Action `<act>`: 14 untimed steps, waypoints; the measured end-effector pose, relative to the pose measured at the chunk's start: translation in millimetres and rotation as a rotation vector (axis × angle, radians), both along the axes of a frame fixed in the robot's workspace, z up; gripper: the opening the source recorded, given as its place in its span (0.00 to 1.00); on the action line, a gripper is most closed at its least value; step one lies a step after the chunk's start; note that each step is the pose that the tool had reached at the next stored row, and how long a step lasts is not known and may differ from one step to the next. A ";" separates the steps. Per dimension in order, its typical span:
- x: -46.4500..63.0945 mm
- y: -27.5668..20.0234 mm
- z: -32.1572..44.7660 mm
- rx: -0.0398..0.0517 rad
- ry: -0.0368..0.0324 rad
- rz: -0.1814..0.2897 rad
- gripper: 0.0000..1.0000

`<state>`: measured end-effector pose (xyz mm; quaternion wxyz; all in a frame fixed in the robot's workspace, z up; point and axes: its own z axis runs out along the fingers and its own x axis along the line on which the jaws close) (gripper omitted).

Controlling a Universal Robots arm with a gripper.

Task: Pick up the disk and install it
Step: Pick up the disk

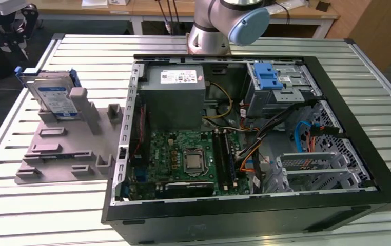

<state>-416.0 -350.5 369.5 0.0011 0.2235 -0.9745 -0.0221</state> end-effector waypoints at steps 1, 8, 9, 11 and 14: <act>0.0 0.0 0.0 0.0000 0.0000 0.005 0.11; 0.0 0.0 0.0 0.0000 0.0000 0.040 0.11; 0.0 0.0 0.0 0.0000 0.0001 0.046 0.11; 0.0 0.0 0.0 0.0000 0.0000 0.056 0.11; 0.0 0.0 -0.1 0.0000 0.0000 0.072 0.11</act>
